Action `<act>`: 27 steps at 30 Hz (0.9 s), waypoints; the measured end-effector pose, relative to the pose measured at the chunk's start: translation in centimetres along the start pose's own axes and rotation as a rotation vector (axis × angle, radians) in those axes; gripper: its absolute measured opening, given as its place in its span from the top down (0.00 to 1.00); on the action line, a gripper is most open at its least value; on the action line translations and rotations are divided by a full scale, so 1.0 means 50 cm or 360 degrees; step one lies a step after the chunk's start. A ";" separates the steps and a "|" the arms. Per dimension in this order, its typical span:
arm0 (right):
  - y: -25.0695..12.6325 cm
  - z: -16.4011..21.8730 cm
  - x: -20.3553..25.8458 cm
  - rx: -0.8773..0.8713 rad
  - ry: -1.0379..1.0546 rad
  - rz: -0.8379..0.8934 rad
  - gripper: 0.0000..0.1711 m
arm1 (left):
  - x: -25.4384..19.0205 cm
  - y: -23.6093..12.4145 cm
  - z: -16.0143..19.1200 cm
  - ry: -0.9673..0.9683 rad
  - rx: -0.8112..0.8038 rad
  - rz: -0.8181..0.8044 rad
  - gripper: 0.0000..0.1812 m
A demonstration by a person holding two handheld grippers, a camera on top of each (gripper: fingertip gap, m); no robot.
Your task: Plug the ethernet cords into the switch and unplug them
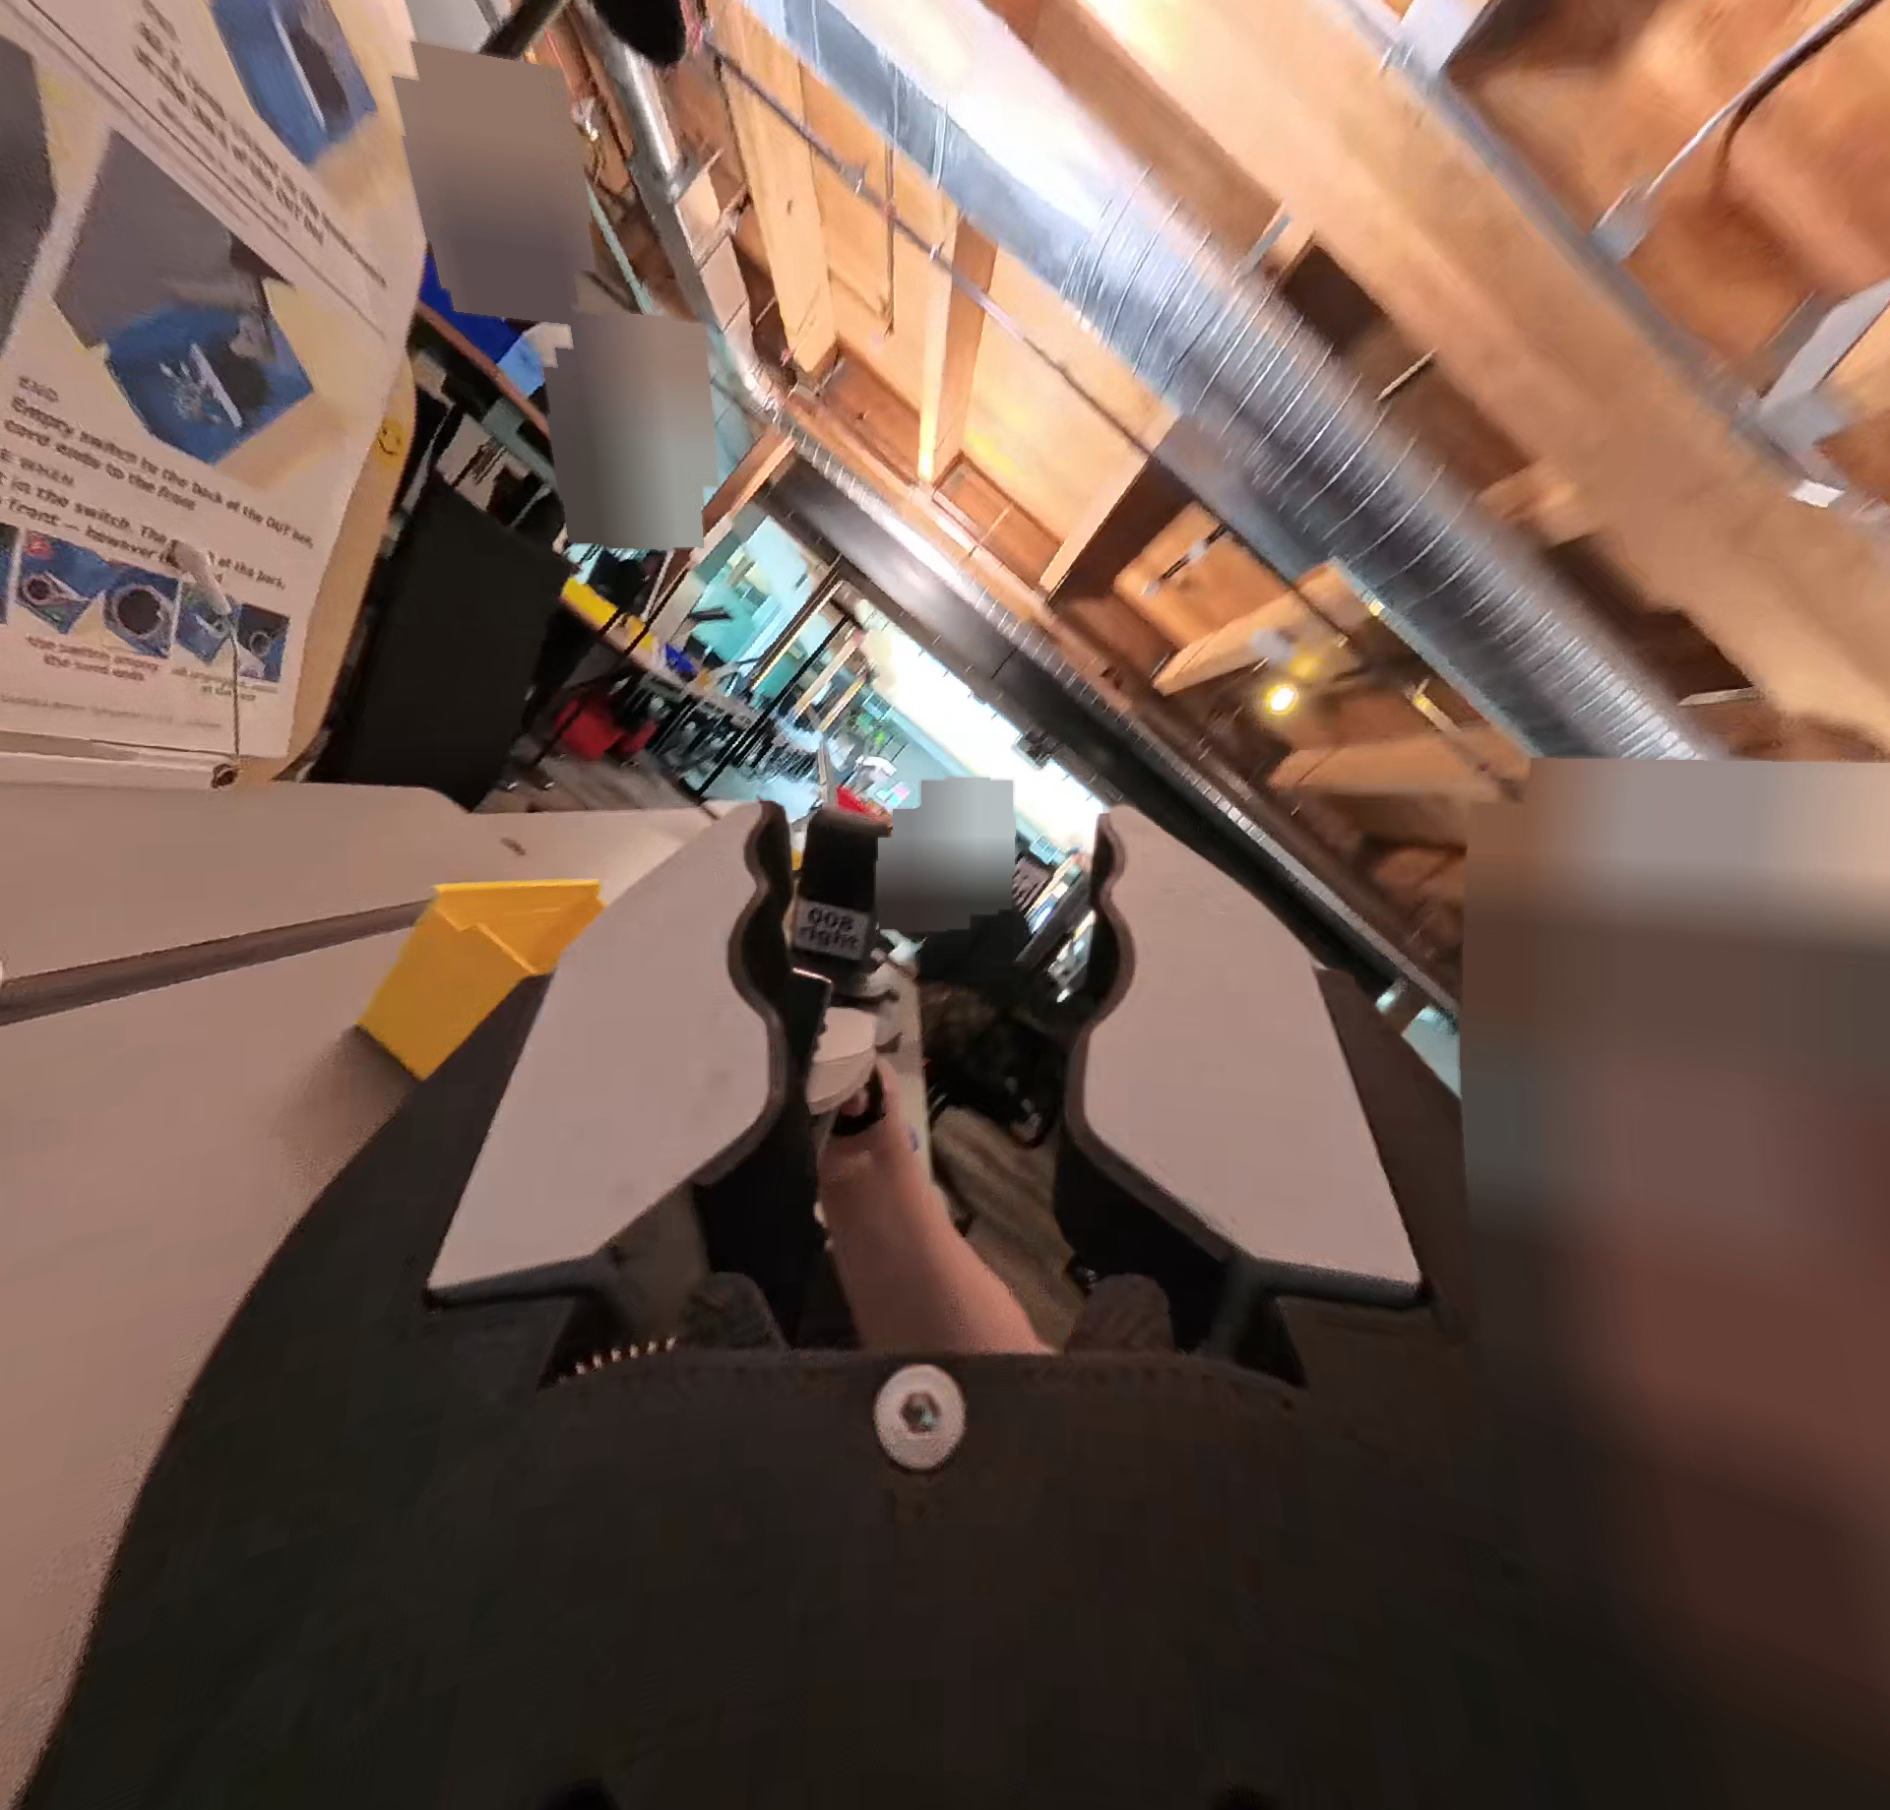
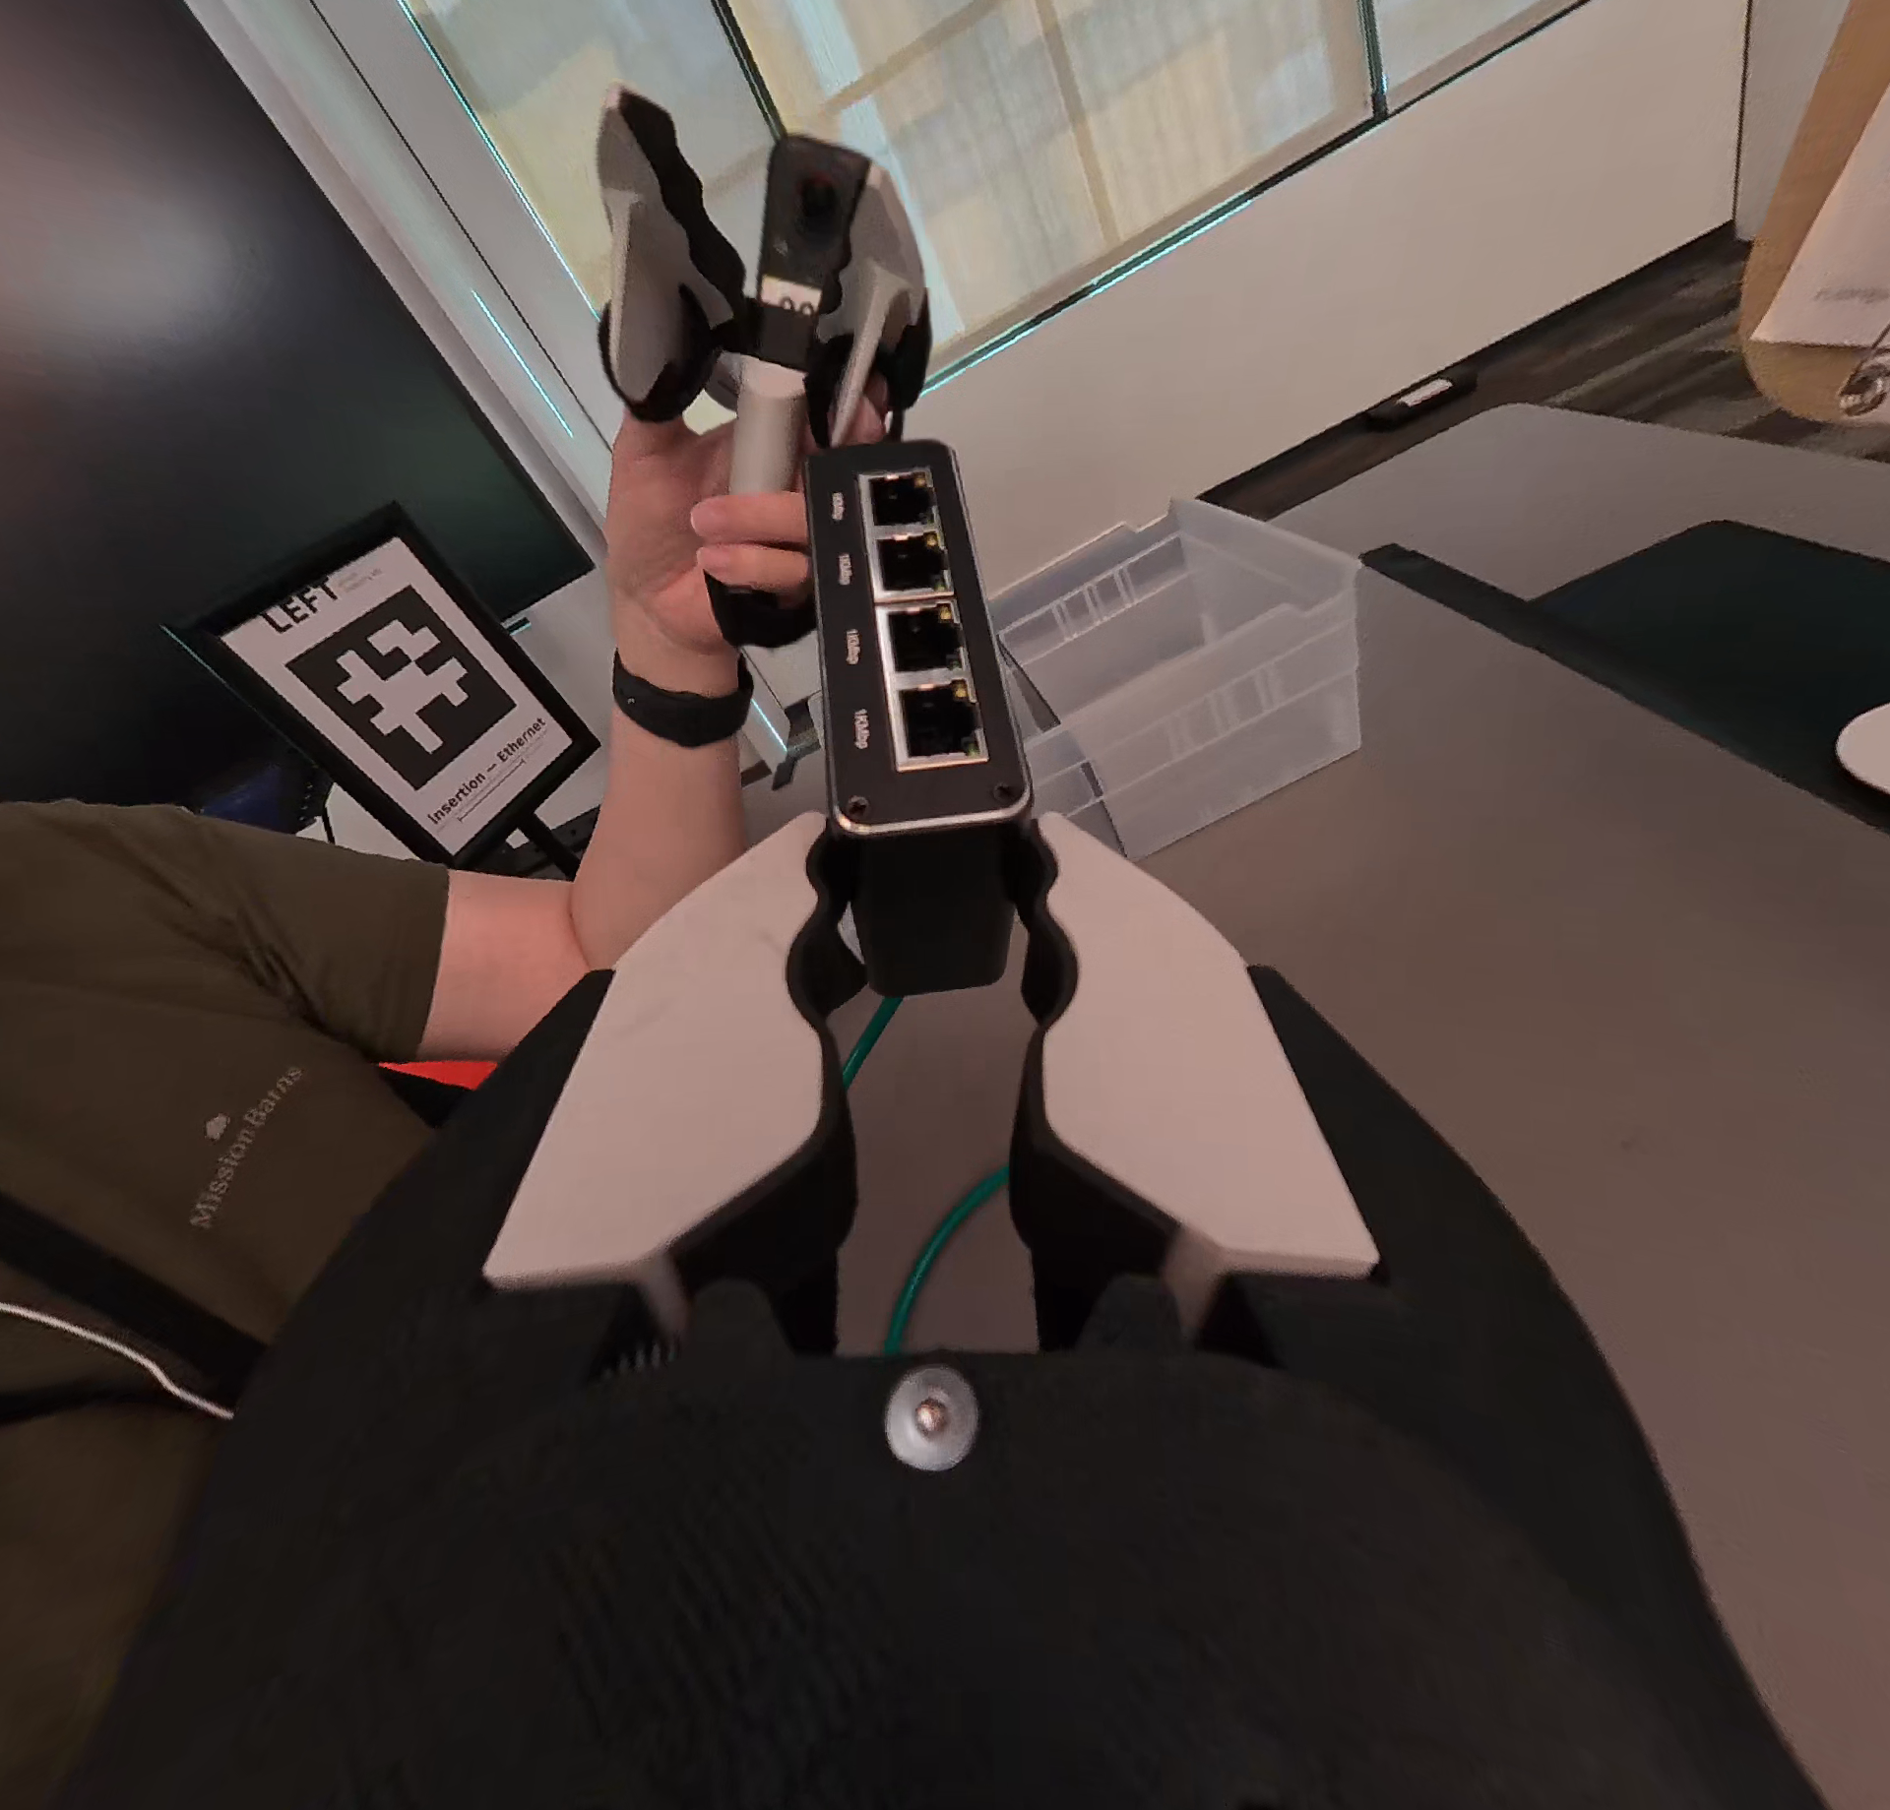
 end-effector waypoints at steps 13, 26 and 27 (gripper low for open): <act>-0.019 0.013 -0.020 0.0086 -0.0101 0.0119 0.81 | -0.072 -0.307 -0.216 -0.0132 -0.1269 0.0097 0.86; -0.011 0.030 -0.025 0.0162 -0.0129 0.0152 0.81 | -0.107 -0.371 -0.230 -0.0169 -0.1552 0.0166 0.87; -0.010 0.031 -0.026 0.0169 -0.0129 0.0152 0.81 | -0.100 -0.373 -0.228 -0.0196 -0.1573 0.0159 0.87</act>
Point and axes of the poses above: each gripper's, where its closed fingertips meet, y out along the fingers, z out of its underside, x = y × z across the jaws, the point moved 2 cm from there along -y, back along the fingers, and after that the axes turned 11 degrees about y, right-handed, at the moved point
